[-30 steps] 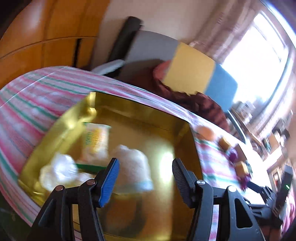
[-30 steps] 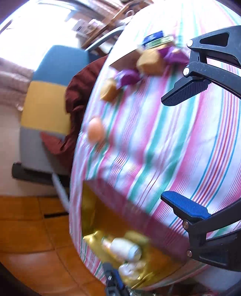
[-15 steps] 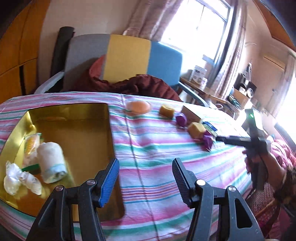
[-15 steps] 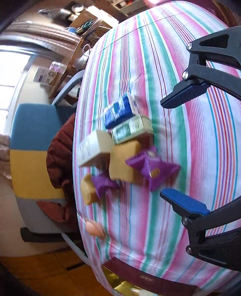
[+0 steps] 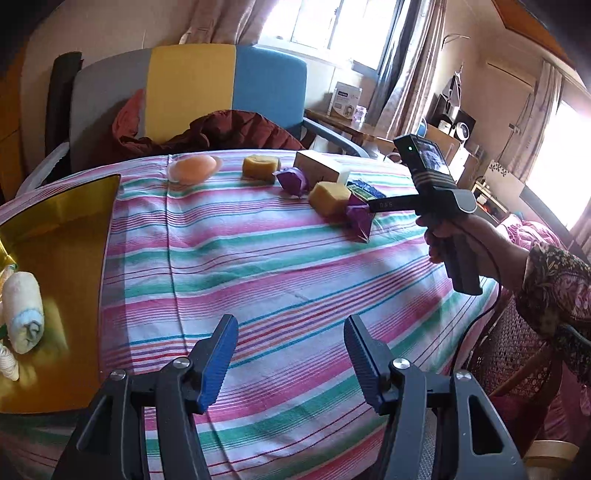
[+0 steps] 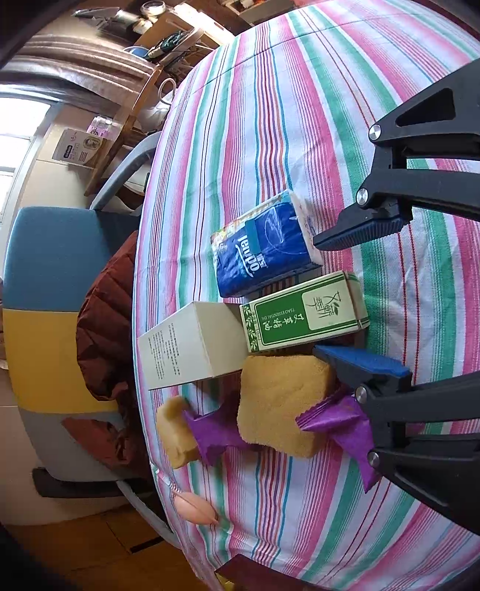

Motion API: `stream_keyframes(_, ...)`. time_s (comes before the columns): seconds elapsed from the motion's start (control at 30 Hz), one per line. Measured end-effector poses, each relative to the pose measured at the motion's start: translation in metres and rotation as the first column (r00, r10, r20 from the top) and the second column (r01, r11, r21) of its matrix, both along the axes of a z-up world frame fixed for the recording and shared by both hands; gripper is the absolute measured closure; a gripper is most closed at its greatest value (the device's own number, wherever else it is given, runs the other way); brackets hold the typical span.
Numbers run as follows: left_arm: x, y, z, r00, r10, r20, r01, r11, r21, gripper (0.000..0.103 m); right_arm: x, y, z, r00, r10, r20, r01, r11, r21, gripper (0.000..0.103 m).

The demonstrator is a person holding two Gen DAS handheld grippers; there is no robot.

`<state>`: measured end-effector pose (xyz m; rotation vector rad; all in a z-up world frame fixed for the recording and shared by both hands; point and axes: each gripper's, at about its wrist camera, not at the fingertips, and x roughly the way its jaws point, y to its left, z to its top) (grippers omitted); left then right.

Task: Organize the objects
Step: 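Grasp the green box with the right tool, then grasp the purple wrapped candy with the left tool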

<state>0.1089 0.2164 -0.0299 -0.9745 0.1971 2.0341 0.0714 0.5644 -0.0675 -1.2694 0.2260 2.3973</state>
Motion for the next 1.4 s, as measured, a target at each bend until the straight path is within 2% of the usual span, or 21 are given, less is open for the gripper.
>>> stream_keyframes(0.13, 0.002, 0.012, -0.008, 1.0, -0.025, 0.016, 0.026, 0.999, -0.029, 0.043, 0.001, 0.006, -0.003, 1.0, -0.024, -0.018, 0.022, 0.995, -0.101, 0.069)
stream_keyframes(0.33, -0.005, 0.024, -0.009, 0.999, -0.033, 0.025, 0.034, 0.998, -0.048, 0.043, 0.015, 0.014, -0.001, 0.995, -0.1, -0.024, 0.089, 0.954, -0.286, 0.071)
stream_keyframes(0.5, -0.016, 0.053, -0.003, 0.999, -0.046, 0.002, 0.046, 0.997, -0.055, 0.041, 0.032, 0.022, -0.002, 0.982, -0.176, 0.067, 0.187, 0.952, -0.241, 0.071)
stream_keyframes(0.57, -0.019, 0.075, -0.002, 0.997, -0.071, -0.023, 0.069, 0.995, -0.066, 0.033, 0.033, 0.027, -0.002, 0.981, -0.186, 0.061, 0.195, 0.945, -0.262, 0.071)
stream_keyframes(0.6, -0.022, 0.088, -0.003, 0.996, -0.087, -0.025, 0.085, 0.994, -0.073, 0.032, 0.033, 0.027, -0.002, 0.981, -0.187, 0.059, 0.196, 0.944, -0.264, 0.071)
stream_keyframes(0.73, -0.03, 0.137, -0.01, 0.99, -0.143, -0.007, 0.142, 0.985, -0.095, 0.032, 0.028, 0.023, -0.001, 0.985, -0.167, 0.047, 0.174, 0.952, -0.251, 0.068)
stream_keyframes(0.8, -0.032, 0.155, -0.013, 0.988, -0.156, -0.023, 0.152, 0.982, -0.108, 0.032, 0.027, 0.024, -0.002, 0.985, -0.169, 0.038, 0.173, 0.95, -0.259, 0.068)
stream_keyframes(0.97, -0.032, 0.19, -0.018, 0.981, -0.189, -0.047, 0.181, 0.973, -0.14, 0.032, 0.031, 0.034, -0.002, 0.979, -0.204, 0.018, 0.199, 0.923, -0.331, 0.069)
stream_keyframes(1.03, -0.034, 0.202, -0.021, 0.98, -0.188, -0.059, 0.176, 0.971, -0.162, 0.032, 0.034, 0.038, -0.001, 0.979, -0.201, 0.02, 0.195, 0.916, -0.352, 0.07)
stream_keyframes(1.23, -0.058, 0.223, -0.031, 0.99, -0.143, 0.008, 0.143, 0.983, -0.119, 0.032, 0.032, 0.041, -0.001, 0.978, -0.206, 0.025, 0.201, 0.911, -0.361, 0.07)
stream_keyframes(1.3, -0.066, 0.224, -0.037, 0.989, -0.139, 0.042, 0.142, 0.986, -0.081, 0.035, 0.03, 0.041, -0.002, 0.979, -0.204, 0.023, 0.198, 0.912, -0.36, 0.07)
stream_keyframes(1.37, -0.072, 0.223, -0.043, 0.984, -0.154, 0.087, 0.159, 0.986, -0.046, 0.059, 0.028, 0.041, -0.003, 0.979, -0.201, 0.021, 0.195, 0.913, -0.358, 0.07)
stream_keyframes(1.4, -0.074, 0.221, -0.044, 0.983, -0.152, 0.106, 0.156, 0.987, -0.033, 0.063, 0.028, 0.041, -0.003, 0.98, -0.199, 0.021, 0.194, 0.915, -0.354, 0.07)
